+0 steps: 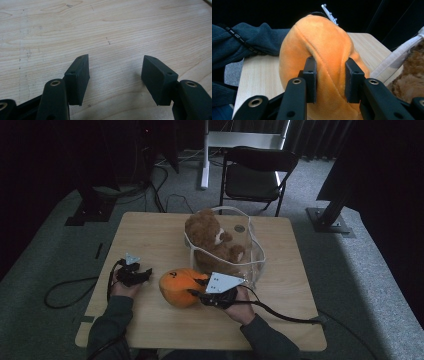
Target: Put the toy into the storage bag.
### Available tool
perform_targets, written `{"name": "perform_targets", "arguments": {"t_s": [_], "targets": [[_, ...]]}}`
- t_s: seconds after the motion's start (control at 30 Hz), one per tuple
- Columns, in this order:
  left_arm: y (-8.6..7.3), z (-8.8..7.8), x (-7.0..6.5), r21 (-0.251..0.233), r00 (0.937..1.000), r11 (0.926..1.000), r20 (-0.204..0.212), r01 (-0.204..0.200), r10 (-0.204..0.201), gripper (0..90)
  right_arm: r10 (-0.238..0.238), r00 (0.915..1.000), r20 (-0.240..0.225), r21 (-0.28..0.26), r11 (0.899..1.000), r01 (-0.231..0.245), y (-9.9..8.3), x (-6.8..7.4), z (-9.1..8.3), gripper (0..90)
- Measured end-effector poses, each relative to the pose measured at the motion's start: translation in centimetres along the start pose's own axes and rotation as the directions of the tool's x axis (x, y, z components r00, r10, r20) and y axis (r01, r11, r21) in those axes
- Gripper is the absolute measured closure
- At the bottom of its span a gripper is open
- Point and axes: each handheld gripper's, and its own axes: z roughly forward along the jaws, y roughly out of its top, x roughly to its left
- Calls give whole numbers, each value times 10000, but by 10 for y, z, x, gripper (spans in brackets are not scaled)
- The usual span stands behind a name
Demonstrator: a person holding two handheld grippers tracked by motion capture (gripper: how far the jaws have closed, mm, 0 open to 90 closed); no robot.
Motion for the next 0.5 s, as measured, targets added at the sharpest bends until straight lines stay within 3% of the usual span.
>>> {"name": "perform_targets", "arguments": {"t_s": [0.5], "targets": [[0, 0, 0, 0, 10000, 10000, 1, 2, -2, 402, 262, 9989, -399, 94, 9996, -258, 8, -9, -9, 678]]}}
